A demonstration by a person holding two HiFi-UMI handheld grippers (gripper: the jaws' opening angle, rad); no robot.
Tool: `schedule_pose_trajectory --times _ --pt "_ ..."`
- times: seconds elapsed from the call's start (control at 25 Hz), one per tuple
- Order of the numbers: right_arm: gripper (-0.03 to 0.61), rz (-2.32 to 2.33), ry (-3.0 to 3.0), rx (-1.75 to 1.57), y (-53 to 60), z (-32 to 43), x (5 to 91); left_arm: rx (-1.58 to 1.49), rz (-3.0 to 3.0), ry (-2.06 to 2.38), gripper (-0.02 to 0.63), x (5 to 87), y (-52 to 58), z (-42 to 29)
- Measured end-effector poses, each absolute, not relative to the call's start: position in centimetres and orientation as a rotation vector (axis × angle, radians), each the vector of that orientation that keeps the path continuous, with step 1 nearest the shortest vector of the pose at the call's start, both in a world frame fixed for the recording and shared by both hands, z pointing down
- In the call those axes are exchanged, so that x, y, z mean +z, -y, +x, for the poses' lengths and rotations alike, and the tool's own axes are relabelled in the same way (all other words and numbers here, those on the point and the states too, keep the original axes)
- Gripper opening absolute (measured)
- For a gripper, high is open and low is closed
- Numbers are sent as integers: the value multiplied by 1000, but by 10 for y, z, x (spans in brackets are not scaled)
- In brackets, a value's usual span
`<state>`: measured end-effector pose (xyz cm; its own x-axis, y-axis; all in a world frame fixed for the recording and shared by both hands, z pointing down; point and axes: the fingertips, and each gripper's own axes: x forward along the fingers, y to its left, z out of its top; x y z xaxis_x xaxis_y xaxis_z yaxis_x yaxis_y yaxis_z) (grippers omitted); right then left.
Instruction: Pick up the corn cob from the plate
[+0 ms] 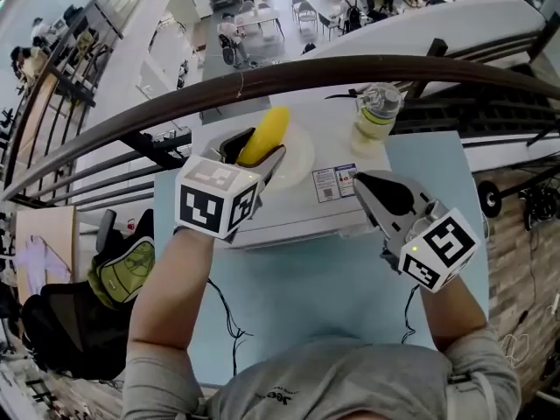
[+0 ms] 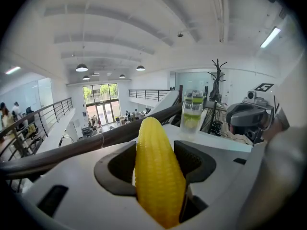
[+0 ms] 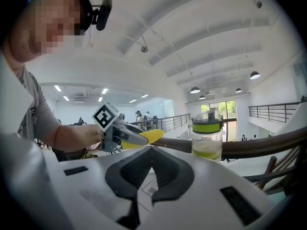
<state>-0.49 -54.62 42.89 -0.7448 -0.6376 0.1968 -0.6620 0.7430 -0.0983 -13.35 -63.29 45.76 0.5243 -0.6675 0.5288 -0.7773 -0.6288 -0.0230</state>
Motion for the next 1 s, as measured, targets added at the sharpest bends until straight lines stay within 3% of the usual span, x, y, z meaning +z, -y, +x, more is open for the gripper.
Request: schedule_pose_trajectory --times 0.4,1.0 --pt "15 1128 2853 59 510 -30 319 535 2718 1328 259 305 575 -172" --pt "15 1256 2931 -216 371 -93 154 349 3007 1401 259 112 402 -245"
